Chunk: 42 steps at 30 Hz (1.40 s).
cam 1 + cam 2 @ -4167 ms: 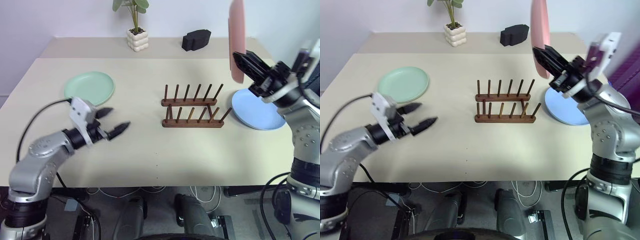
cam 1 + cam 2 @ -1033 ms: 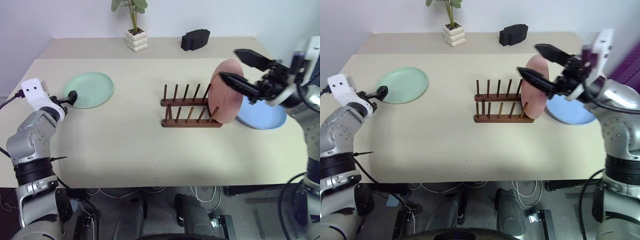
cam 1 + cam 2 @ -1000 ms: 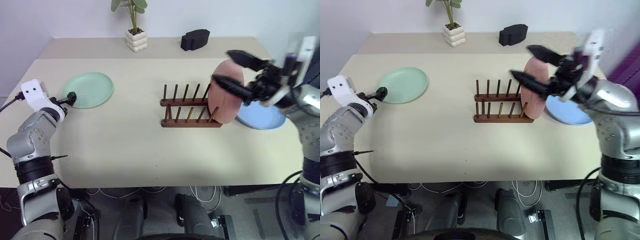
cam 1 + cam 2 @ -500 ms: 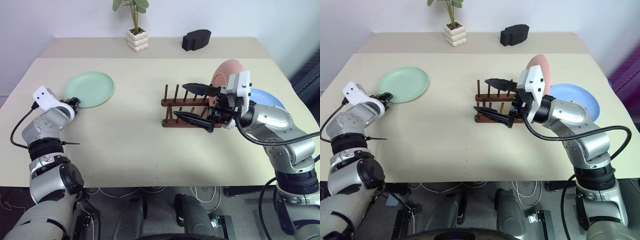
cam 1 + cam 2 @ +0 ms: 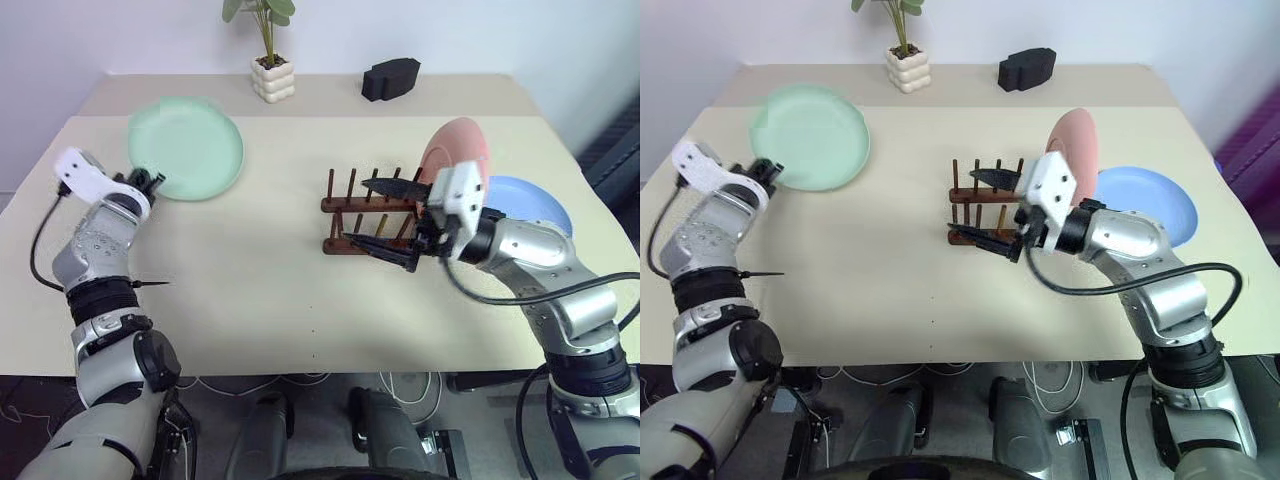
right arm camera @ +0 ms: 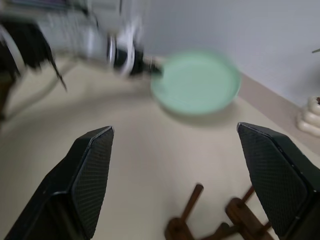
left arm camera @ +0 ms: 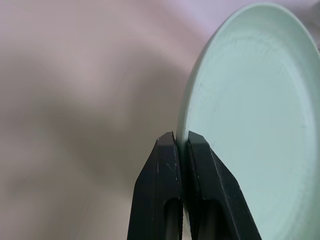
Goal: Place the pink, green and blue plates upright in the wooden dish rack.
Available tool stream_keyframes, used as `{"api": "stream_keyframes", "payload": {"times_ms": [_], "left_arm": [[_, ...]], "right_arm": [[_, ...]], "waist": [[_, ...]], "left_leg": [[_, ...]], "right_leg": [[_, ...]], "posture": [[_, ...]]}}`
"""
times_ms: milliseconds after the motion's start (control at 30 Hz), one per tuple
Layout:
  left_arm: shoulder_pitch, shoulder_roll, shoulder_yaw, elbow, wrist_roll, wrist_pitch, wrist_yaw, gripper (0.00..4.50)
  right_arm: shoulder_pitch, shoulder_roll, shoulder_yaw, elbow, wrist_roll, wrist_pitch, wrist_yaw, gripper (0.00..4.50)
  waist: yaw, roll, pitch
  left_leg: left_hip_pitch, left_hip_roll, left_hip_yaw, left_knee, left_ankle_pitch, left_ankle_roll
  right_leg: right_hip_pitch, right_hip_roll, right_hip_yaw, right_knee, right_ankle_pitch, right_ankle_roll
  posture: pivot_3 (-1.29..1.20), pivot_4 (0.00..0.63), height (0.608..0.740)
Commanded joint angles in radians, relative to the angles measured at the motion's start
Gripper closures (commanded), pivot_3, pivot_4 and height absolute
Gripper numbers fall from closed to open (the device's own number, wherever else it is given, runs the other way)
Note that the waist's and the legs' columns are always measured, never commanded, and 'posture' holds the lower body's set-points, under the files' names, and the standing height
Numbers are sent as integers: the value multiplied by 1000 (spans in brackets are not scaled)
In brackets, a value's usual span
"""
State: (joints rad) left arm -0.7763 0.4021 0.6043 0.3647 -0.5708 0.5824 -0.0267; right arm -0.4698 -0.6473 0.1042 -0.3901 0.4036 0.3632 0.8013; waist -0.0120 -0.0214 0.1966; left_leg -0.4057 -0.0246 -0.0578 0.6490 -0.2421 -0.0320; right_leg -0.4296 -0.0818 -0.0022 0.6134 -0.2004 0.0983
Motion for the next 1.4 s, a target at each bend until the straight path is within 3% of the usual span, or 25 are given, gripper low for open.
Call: {"api": "stream_keyframes", "payload": {"times_ms": [33, 233, 433, 700, 1067, 1167, 1333, 1400], "left_arm": [[-23, 7, -92, -270, -17, 23, -14, 4447], [-116, 57, -257, -456, 51, 134, 26, 4447], [-199, 75, -404, -568, 93, 303, 44, 4447], [-248, 22, -398, -651, 44, 480, 51, 4447], [-282, -21, -345, -697, -22, 591, 39, 4447], [-273, -19, -352, -710, -26, 600, 29, 4500], [-263, -16, -357, -705, -16, 602, 18, 4500], [-263, -20, -356, -703, -17, 599, 15, 4500]], "right_arm": [[-74, 3, 69, 46, -187, -125, -31, 466], [-222, 98, 151, 175, -418, -244, -152, 466], [-327, 112, 217, 318, -713, -440, -312, 466], [-330, 129, 249, 400, -845, -556, -361, 466], [-348, 169, 257, 472, -928, -618, -393, 466], [-351, 170, 253, 486, -939, -626, -400, 1266], [-352, 175, 249, 491, -950, -634, -408, 3797], [-351, 175, 247, 489, -954, -635, -411, 4480]], "waist": [[2, 0, 0], [0, 0, 0], [-1, 0, 0], [-3, 0, 0], [-4, 0, 0], [-4, 0, 0], [-4, 0, 0], [-4, 0, 0]], "left_leg": [[0, 0, 0, 0, 0, -1], [0, -1, 0, 0, 1, -1], [0, -1, 0, -1, 1, -1], [0, -1, 0, -1, 1, -1], [0, -1, -1, -1, 1, -2], [0, -1, -1, -1, 1, -2], [0, -1, -1, -1, 2, -3], [0, -1, -1, -1, 2, -3]], "right_leg": [[0, 0, 0, 0, 0, 0], [0, 0, 0, 0, 0, 0], [-1, 1, 0, 0, 0, 0], [-1, 1, 0, 0, 0, 0], [-1, 1, 0, 0, 0, 0], [-1, 1, 0, 0, 0, 0], [-1, 1, 0, 0, 0, 0], [-1, 1, 0, 0, 0, 0]], "posture": [[0, 150, 736], [0, 150, 736], [0, 150, 736], [0, 150, 736], [0, 150, 736], [0, 150, 736], [0, 150, 736], [0, 150, 736]]}}
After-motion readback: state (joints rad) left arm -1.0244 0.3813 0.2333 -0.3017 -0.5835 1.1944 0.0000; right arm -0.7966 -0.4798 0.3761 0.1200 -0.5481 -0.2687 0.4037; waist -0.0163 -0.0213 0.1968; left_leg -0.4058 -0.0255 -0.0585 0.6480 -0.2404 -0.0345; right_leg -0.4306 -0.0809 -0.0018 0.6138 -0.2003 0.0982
